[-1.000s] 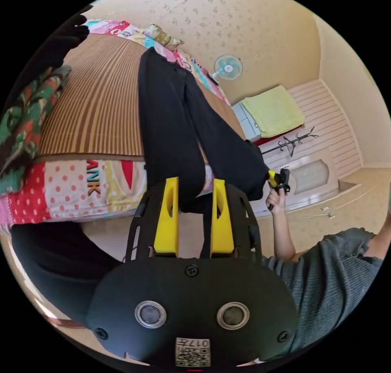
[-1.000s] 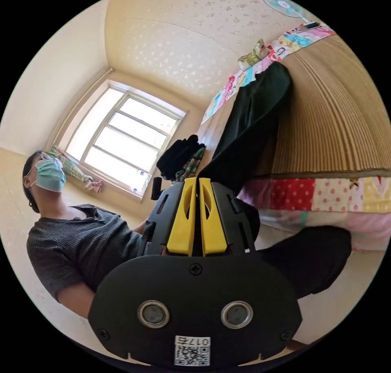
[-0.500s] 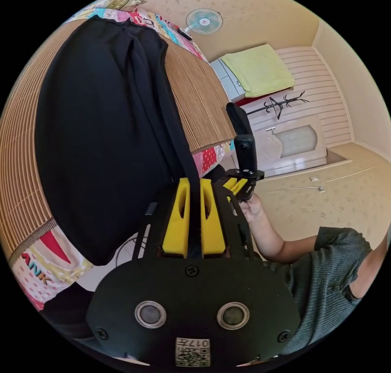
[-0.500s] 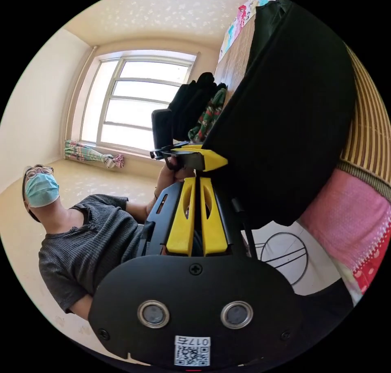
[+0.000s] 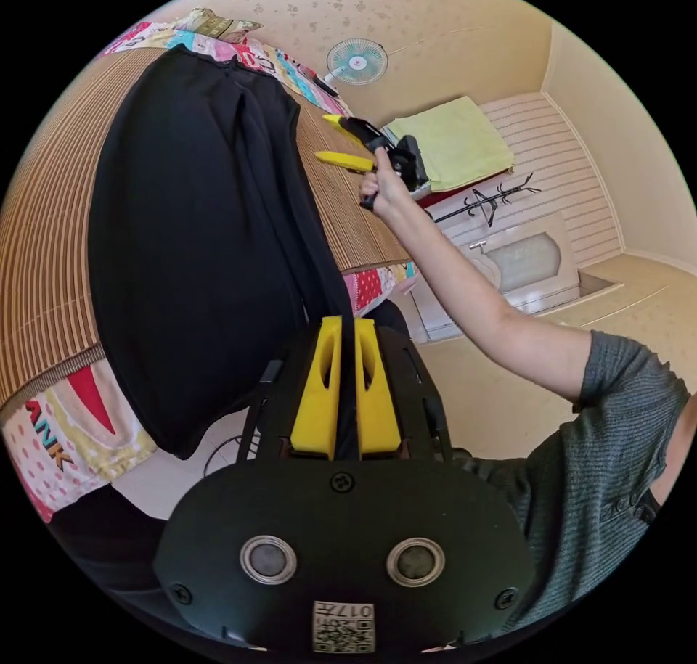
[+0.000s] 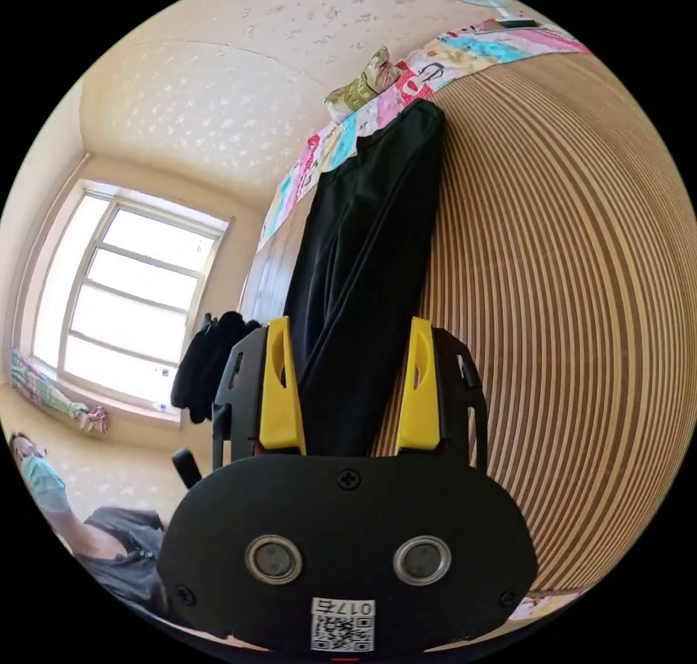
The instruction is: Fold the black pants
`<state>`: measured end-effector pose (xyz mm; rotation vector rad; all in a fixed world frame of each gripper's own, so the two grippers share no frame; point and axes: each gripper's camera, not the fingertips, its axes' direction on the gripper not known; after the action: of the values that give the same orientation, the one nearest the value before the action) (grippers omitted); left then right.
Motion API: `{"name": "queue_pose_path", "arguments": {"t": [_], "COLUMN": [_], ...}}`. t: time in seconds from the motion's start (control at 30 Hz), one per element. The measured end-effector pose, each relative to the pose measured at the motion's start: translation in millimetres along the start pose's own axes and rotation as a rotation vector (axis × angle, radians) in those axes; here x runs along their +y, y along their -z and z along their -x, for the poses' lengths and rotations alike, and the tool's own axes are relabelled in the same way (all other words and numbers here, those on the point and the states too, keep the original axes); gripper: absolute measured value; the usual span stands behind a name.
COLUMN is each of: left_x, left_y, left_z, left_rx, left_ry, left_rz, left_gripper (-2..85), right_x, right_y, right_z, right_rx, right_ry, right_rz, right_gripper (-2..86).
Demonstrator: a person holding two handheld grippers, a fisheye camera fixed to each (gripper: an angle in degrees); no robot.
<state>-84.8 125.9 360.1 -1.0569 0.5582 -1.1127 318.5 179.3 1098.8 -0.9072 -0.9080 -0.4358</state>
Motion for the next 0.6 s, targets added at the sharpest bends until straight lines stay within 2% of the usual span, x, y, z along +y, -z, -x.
{"name": "queue_pose_path", "arguments": {"t": [0.07,0.17,0.23,0.27,0.37,0.43,0.5,0.6], "left_x": [0,-1,-1,0,2,7,14,30], "left_y": [1,6,10,12,17,23,31,49], "left_z": [-5,-10,-13,-14,-19,-22,-27,-33], "left_rx": [0.005,-0.006,-0.008,0.001,0.039,0.059,0.055,0.035], "left_ry": [-0.006,-0.019,-0.027,-0.036,-0.07,-0.069,-0.076,-0.064], "left_rz": [0.008,0.011,0.02,0.029,0.053,0.062,0.059,0.037], "left_gripper": [3.4,3.4,3.3,3.1,2.6,2.3,2.0,1.8], "right_x": [-26,-60,-71,-71,-61,-42,-26,-8], "right_y": [-24,-64,-84,-87,-115,-156,-183,-222], "right_z": [9,27,56,67,138,203,244,287], "right_rx": [0.104,0.27,0.423,0.462,0.617,0.75,0.787,0.72], "right_ry": [0.005,0.032,0.067,0.092,0.278,0.514,0.654,0.779], "right_rz": [0.017,0.139,0.165,0.147,0.078,0.082,0.08,0.108], "right_gripper": [19.2,14.9,5.7,5.2,3.5,2.9,2.6,2.4]}}
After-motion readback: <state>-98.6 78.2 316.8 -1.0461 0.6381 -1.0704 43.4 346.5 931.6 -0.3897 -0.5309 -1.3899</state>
